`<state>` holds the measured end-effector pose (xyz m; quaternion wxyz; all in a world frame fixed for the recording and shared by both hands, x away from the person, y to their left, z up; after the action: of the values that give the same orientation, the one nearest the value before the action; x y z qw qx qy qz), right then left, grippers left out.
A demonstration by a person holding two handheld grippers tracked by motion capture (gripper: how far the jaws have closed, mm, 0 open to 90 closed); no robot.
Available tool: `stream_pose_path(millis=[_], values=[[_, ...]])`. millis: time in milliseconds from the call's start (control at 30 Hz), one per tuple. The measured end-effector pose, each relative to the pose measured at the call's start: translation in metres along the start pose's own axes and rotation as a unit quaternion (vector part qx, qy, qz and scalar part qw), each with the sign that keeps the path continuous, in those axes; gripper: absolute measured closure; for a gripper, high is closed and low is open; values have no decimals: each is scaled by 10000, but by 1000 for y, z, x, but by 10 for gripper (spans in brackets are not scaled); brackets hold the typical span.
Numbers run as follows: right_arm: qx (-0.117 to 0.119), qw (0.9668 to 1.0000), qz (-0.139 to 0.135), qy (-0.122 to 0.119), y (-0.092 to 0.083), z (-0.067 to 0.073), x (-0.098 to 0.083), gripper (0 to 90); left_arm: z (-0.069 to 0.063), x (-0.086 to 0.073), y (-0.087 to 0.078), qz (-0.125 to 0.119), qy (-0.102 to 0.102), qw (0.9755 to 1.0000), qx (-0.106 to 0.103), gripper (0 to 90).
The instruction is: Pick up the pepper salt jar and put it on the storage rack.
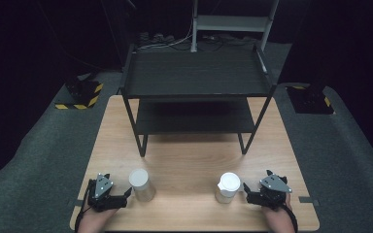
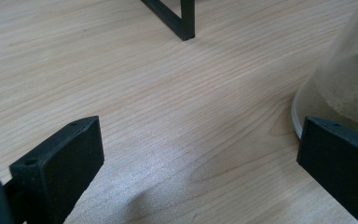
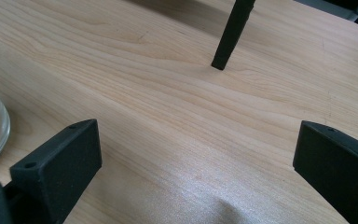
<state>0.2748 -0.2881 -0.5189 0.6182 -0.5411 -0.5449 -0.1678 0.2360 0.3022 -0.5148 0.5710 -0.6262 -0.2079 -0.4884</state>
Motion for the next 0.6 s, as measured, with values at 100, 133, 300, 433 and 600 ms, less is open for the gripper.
stream_pose_path(millis=[100, 133, 300, 433, 600], values=[[-5, 10000, 11, 11, 0, 0, 0, 0, 2, -1, -1, -79, -45, 10000, -11, 8], [6, 10000, 17, 17, 0, 0, 0, 0, 2, -2, -1, -96, -69, 9999, -25, 8], [38, 10000, 2, 50, 0, -2, 0, 0, 3, -1, -6, -155, -63, 9999, -15, 8], [25, 10000, 8, 80, 0, -2, 0, 0, 5, -1, -13, -300, -110, 9995, -27, 7], [28, 10000, 29, 74, 0, -2, 1, 0, 2, 4, -23, -496, -33, 9988, 23, 6]])
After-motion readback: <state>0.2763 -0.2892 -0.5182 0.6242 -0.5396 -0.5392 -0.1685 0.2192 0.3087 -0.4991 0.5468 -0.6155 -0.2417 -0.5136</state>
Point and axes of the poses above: each handheld gripper's, and its own axes: y roughly forward along the jaws, x roughly out of its top, z roughly to its left, the point moved 7 cm from there along y, roughly forward along the jaws, and after that the axes turned 3 degrees about x, right-handed, at the moved point
